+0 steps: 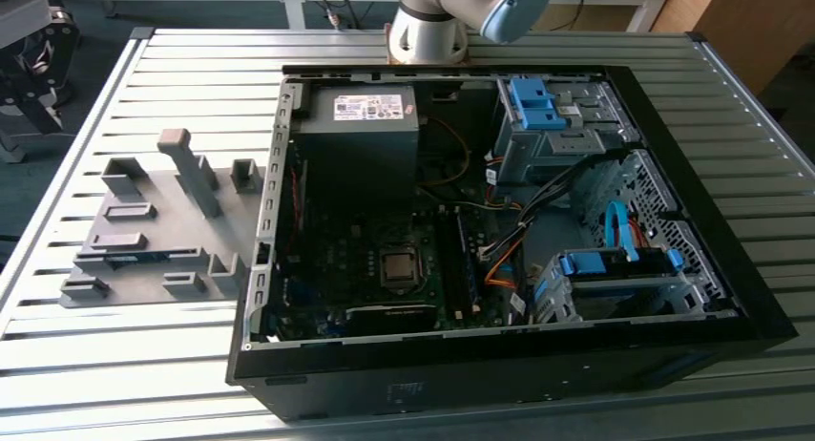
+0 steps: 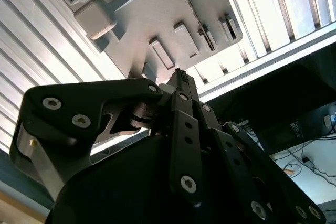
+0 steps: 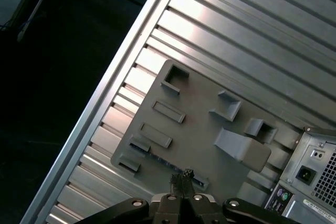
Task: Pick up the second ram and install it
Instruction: 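Pick up the second ram and move it above second insertion slot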
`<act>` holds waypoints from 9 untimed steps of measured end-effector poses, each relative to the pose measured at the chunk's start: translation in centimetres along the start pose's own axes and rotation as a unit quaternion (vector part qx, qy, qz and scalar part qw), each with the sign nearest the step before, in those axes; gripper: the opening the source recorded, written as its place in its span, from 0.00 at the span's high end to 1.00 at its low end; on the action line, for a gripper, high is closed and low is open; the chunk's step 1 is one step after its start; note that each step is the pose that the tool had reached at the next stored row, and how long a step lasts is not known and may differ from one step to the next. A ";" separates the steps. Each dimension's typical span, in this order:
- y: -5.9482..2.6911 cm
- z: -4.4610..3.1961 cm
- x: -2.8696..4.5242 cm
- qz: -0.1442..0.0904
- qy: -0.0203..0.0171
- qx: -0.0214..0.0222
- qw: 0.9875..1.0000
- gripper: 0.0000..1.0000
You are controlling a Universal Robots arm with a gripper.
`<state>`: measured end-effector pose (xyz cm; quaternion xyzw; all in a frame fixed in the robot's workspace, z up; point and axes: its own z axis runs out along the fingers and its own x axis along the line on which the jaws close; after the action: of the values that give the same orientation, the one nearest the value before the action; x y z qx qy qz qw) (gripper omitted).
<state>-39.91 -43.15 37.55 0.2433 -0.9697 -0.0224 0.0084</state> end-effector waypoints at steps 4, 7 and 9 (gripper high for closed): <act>-0.01 0.01 0.01 -0.002 0.000 0.000 1.000 0.89; -0.02 0.02 0.01 -0.004 0.000 -0.001 1.000 0.89; -0.02 0.02 0.01 -0.006 0.000 -0.001 1.000 0.89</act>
<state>-39.91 -43.17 37.53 0.2487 -0.9683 -0.0231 0.0083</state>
